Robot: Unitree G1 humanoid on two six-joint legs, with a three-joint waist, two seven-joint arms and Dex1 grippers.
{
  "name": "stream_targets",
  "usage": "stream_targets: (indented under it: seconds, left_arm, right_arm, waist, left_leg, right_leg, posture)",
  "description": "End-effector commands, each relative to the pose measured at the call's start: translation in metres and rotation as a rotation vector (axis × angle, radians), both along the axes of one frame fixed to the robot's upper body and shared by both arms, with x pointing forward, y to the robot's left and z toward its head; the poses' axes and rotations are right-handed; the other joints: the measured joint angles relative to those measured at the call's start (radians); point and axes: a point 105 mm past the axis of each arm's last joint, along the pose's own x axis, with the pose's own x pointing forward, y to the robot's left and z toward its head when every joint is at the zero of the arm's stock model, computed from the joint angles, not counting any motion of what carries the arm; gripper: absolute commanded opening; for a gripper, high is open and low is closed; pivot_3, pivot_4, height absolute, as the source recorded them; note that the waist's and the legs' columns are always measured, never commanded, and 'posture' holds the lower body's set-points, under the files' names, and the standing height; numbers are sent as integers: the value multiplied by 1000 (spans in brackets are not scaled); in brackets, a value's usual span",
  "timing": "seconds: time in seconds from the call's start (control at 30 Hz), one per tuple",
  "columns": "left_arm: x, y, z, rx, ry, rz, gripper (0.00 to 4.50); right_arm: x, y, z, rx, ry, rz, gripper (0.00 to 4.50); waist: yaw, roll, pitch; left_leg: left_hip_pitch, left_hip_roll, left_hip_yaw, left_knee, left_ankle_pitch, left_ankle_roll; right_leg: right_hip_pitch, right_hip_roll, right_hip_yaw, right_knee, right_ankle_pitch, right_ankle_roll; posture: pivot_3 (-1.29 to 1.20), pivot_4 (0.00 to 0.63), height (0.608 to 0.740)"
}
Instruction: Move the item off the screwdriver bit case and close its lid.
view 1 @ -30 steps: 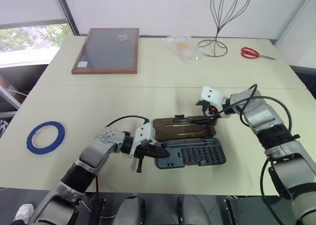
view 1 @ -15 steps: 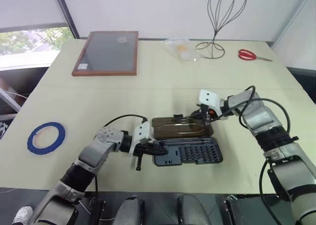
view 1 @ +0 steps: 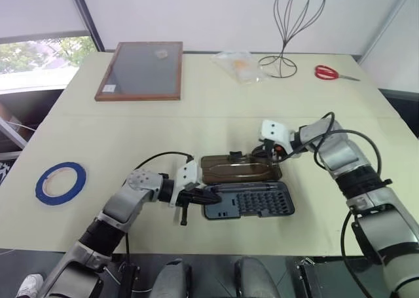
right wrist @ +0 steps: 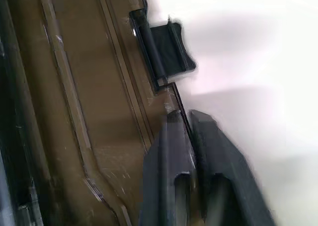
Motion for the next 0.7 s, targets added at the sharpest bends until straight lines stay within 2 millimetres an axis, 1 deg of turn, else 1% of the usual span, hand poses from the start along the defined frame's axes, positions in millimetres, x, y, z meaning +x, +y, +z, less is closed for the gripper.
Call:
stream_targets:
  seconds: [0.03, 0.33, 0.43, 0.47, 0.53, 0.57, 0.7]
  left_arm:
    - [2, 5, -2, 12, -1, 37, 0]
    - [5, 6, -1, 8, -8, 55, 0]
    - [6, 6, -1, 6, -14, 64, 0]
    - [7, 5, 0, 5, -14, 66, 0]
    - [7, 5, 0, 3, -15, 70, 0]
    - [7, 5, 0, 2, -16, 72, 0]
    - [7, 7, -1, 1, -15, 83, 0]
  right_arm:
    - [3, -2, -12, -39, 33, -10, 2336]
    - [10, -11, -18, -77, 58, -8, 2336]
    - [9, -15, -22, -95, 75, 0, 1571]
    - [9, -17, -23, -106, 79, 3, 1151]
    - [8, -19, -25, -114, 90, 10, 108]
    - [8, -19, -25, -118, 91, 13, 45]
    - [7, -20, -27, -128, 93, 23, 45]
  waist:
    - [1, 0, 0]
    - [1, 0, 0]
    - [1, 0, 0]
    - [0, 0, 0]
    - [0, 0, 0]
    - [-1, -1, -1]
    - [1, -1, -1]
  left_leg:
    - [0, 0, 0, 0, 0, -1]
    - [0, 0, 0, 0, 0, -1]
    - [1, 0, 0, 0, 0, -1]
    - [1, 0, 0, 0, 0, -1]
    - [2, 0, 0, 0, 0, 0]
    - [3, 0, 0, 0, 0, 0]
    - [5, 1, 0, 0, 0, 0]
  right_leg:
    - [0, 0, 0, 0, 0, 0]
    - [1, 0, 0, 0, 0, 0]
    - [1, 0, 0, 0, 0, 0]
    - [1, 0, 0, 0, 0, 0]
    - [3, 0, 0, 0, 0, 0]
    - [4, 0, 0, 0, 1, -1]
    - [5, 1, 0, 0, 2, -2]
  posture:
    - [0, 150, 740]
    - [0, 150, 740]
    - [0, 150, 740]
    - [0, 150, 740]
    - [0, 150, 740]
    - [0, 150, 740]
    - [0, 150, 740]
